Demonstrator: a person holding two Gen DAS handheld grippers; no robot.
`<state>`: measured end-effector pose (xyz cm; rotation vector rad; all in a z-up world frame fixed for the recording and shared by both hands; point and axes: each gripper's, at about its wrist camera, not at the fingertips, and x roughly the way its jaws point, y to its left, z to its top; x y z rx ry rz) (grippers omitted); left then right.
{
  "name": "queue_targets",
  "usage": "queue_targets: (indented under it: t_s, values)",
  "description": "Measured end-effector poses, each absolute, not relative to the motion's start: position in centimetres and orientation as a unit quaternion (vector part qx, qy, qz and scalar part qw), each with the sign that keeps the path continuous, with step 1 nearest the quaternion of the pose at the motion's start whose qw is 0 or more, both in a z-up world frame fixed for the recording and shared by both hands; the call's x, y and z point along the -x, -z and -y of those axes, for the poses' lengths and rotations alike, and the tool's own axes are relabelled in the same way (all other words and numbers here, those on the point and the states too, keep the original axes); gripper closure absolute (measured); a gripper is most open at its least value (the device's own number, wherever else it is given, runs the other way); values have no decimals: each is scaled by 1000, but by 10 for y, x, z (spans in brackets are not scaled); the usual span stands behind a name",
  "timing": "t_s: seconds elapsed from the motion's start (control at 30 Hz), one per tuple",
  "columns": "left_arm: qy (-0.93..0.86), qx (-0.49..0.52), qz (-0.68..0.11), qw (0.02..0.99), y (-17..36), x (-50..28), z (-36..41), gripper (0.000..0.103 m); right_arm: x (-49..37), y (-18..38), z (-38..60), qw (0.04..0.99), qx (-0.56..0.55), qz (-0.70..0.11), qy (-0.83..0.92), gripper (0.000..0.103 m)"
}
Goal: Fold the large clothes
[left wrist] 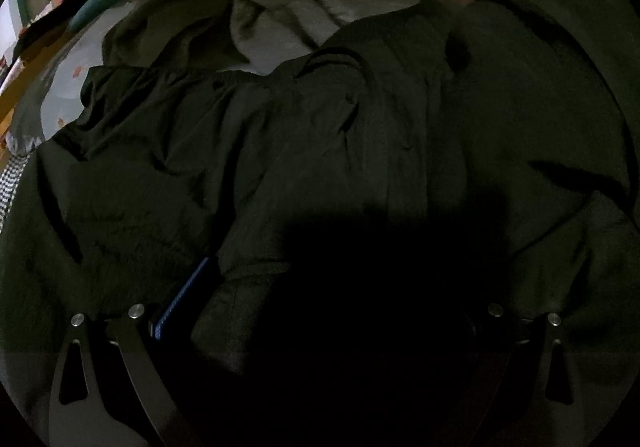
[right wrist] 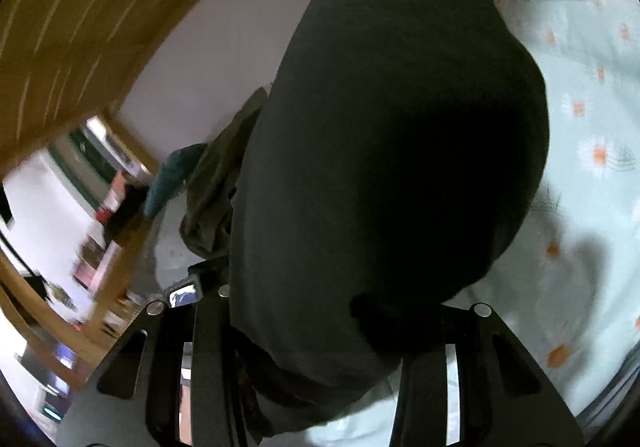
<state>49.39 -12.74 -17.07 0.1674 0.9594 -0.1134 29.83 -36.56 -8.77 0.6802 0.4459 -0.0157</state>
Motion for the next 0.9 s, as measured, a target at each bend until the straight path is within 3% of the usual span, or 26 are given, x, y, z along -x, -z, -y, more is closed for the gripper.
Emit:
queue_targets:
  t_s: [0.3, 0.4, 0.53, 0.63, 0.77, 0.9]
  values:
    - [68, -81, -490, 865, 167, -502, 123, 5, -307, 32, 268, 976, -115, -187, -2, 64]
    - [83, -47, -502, 859, 148, -494, 104, 6, -309, 20, 256, 979, -103, -176, -4, 64]
    - [49, 34, -440, 896, 97, -467, 25, 6, -308, 21, 262, 977, -115, -182, 0, 64]
    - [-58, 7, -394, 917, 81, -454, -33, 6, -301, 22, 278, 975, -128, -179, 9, 64]
    - [-97, -34, -453, 885, 133, -477, -66, 6, -297, 21, 266, 979, -114, -170, 11, 64]
    - [-112, -40, -418, 900, 156, -472, -61, 6, -297, 14, 218, 987, -26, -157, 13, 64]
